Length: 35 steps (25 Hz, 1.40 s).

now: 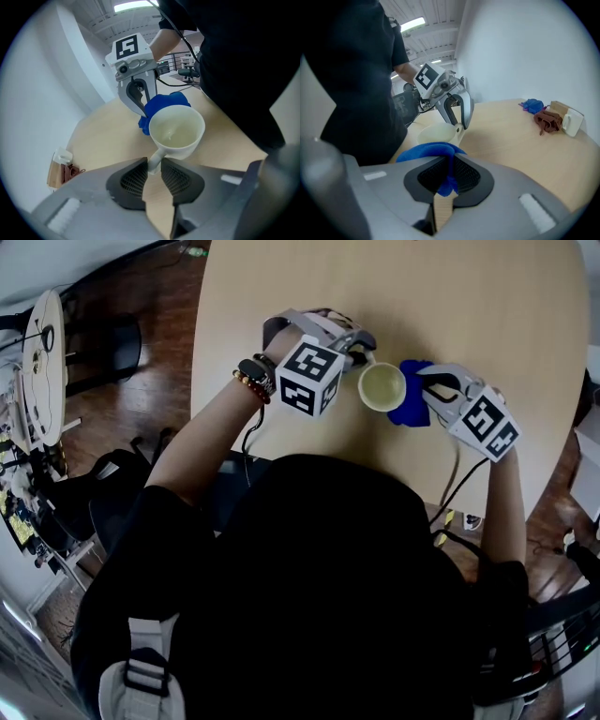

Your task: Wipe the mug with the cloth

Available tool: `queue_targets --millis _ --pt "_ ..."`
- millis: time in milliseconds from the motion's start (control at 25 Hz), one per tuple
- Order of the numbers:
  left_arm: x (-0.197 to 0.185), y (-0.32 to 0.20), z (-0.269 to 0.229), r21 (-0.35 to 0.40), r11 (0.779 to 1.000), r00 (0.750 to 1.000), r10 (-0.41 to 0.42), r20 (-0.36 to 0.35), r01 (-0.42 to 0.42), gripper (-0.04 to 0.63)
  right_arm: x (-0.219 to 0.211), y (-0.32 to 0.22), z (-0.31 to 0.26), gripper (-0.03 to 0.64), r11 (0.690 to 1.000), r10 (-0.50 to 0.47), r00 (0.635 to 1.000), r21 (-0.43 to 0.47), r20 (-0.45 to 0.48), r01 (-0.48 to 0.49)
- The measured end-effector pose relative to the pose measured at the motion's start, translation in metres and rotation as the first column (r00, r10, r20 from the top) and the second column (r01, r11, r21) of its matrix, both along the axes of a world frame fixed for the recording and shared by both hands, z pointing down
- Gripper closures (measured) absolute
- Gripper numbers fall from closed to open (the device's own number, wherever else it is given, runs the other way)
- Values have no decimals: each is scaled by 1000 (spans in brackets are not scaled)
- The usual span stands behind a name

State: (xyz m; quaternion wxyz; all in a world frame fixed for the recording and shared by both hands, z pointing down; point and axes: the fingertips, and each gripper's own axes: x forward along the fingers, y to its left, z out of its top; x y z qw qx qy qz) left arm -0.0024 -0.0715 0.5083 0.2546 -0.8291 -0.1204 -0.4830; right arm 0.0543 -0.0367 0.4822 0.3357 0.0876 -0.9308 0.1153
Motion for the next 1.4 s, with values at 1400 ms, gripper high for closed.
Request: queue_targets --millis 1400 --pt "18 9 -7 16 1000 997 -1 -78 2 492 -43 -33 -18 584 936 -166 962 -272 217 222"
